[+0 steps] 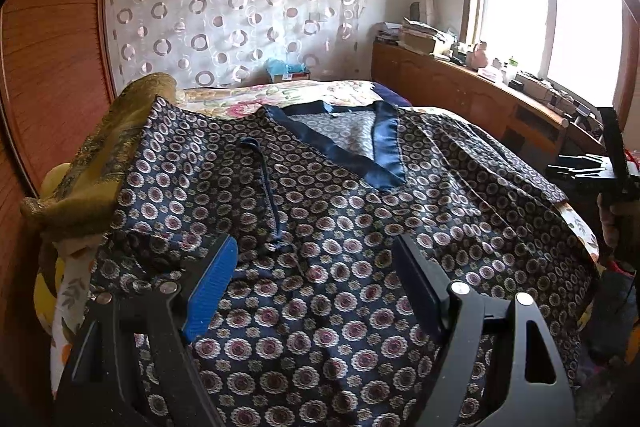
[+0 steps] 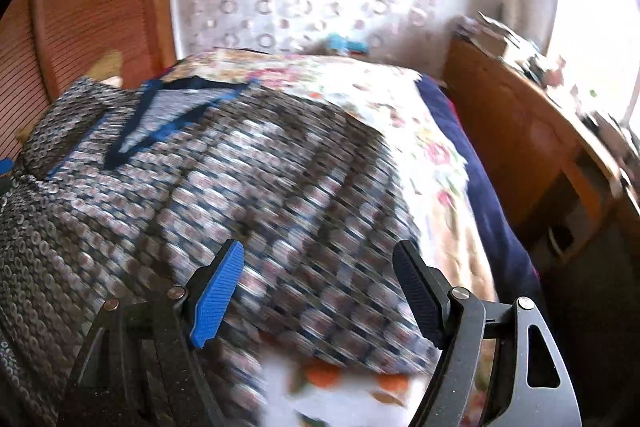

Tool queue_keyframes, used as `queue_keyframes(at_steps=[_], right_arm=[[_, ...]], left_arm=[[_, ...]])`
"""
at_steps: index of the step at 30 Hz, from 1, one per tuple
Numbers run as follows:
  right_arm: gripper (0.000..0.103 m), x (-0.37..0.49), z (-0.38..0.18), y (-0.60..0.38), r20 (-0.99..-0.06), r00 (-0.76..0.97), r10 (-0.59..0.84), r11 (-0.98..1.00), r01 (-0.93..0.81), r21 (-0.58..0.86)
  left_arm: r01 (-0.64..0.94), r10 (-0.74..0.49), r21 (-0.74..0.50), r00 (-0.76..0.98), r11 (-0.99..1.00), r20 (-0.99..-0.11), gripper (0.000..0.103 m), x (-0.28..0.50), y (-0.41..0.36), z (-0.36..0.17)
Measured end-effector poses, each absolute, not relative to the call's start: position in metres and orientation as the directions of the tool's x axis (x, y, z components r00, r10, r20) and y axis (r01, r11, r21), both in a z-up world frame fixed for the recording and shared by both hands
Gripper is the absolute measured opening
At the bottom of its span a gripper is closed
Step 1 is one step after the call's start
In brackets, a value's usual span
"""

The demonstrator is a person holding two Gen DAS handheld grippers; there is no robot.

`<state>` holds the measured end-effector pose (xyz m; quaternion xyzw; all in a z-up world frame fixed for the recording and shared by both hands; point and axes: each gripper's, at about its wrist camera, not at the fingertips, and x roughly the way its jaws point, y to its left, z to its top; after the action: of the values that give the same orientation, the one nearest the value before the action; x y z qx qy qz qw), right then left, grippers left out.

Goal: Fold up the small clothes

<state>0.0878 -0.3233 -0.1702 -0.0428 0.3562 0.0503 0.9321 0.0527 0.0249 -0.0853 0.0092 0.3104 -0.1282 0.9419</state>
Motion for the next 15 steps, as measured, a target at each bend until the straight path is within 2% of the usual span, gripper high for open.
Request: queue_keyframes(at_steps=[6, 13, 15], right_arm=[[0.078, 0.078, -0.181, -0.355, -0.696, 0.716, 0.049, 0.998, -0.061, 0.008], [0.078, 0.086, -0.194, -0.363, -0.728, 0.678, 0.098, 0.995, -0.049, 0.089], [0.074, 0.084, -0.195, -0.366, -0.73, 0.674, 0.117, 0.992, -0.049, 0.113]], left_arm=[[0.272, -0.256, -0.064, 0.764, 0.96, -0.592, 0.08, 0.05, 0.014, -0.087], [0.303, -0.286, -0.073, 0.757, 0.95, -0.588, 0.08, 0.046, 0.002, -0.084], [0.308, -0.291, -0.073, 0.756, 0.949, -0.587, 0.08, 0.045, -0.001, -0.083]])
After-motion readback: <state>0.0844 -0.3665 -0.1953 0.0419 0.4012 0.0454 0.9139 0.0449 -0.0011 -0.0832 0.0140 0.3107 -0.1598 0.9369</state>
